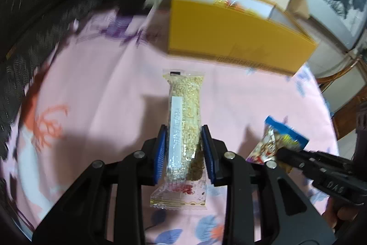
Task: Organize snacks
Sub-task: 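Carry the rice-cake bar and puff bag into the yellow box and release both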
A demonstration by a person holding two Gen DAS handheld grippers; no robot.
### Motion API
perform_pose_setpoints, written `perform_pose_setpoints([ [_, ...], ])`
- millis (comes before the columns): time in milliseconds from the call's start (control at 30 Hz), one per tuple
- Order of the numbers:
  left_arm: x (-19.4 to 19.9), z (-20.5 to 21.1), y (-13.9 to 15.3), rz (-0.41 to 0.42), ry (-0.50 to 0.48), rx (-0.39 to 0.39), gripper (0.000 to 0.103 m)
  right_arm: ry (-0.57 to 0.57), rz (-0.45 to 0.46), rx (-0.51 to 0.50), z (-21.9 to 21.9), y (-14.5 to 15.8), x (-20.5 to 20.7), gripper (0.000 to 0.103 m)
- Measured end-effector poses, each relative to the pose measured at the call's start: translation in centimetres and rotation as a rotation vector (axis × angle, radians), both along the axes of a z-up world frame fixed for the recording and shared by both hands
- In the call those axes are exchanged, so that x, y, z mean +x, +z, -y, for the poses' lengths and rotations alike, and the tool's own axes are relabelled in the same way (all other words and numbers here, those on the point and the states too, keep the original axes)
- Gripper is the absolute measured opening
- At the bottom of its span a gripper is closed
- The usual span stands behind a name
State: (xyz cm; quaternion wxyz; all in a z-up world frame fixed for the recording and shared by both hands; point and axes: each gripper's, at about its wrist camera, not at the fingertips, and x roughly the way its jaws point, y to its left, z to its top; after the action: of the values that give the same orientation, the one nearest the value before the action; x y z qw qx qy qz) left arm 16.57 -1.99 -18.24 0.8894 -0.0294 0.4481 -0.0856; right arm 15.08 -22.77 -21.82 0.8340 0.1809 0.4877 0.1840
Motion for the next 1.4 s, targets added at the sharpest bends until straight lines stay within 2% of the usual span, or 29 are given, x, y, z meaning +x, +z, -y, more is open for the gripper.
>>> perform_pose_setpoints([
  [133,1.2,1.3,3.9,0.094,-0.026,-0.032,0.03,-0.029,0.057,0.02,1.3,2.6,0.3,0.018],
  [267,3.6,2.3,7.3,0.171,-0.042,-0.06,0.03,-0.079,0.155,0.035,3.1,6.5,2.1,0.018],
  [467,10.2,4.0,11.1,0.219,-0.057,-0.071,0.03,-0.138,0.307,0.018,5.4,12.2,7.1,0.018],
  [600,14.5,4.8,12.0,0.229,-0.052,-0.049,0.03,-0.175,0.367,-0.012,6.7,14.5,10.5,0.018],
  [867,21.4,6.7,11.1,0.18,-0.042,-0.012,0.03,-0.25,0.347,-0.063,8.6,14.5,16.8,0.018],
  [1200,23.9,7.7,8.5,0.12,-0.049,0.02,0.031,-0.25,0.26,-0.126,8.4,11.6,20.6,0.02],
  [1233,23.9,7.6,8.3,0.119,-0.039,0.028,0.033,-0.243,0.238,-0.139,8.2,11.3,21.1,0.022],
  [1267,23.9,7.5,8.3,0.119,-0.032,0.033,0.057,-0.24,0.207,-0.172,7.9,10.8,21.6,0.024],
  [1300,23.8,7.4,8.4,0.125,-0.019,0.038,0.082,-0.237,0.191,-0.198,7.6,10.7,21.7,0.034],
  [1333,23.5,7.2,8.7,0.143,0.0,0.046,0.089,-0.237,0.172,-0.23,7.4,10.5,21.8,0.044],
  [1367,23.1,7.0,9.1,0.169,0.012,0.057,0.092,-0.242,0.16,-0.26,7.1,10.6,21.6,0.059],
  [1400,22.9,6.9,9.4,0.179,0.005,0.059,0.094,-0.249,0.168,-0.266,7.1,10.8,21.3,0.061],
])
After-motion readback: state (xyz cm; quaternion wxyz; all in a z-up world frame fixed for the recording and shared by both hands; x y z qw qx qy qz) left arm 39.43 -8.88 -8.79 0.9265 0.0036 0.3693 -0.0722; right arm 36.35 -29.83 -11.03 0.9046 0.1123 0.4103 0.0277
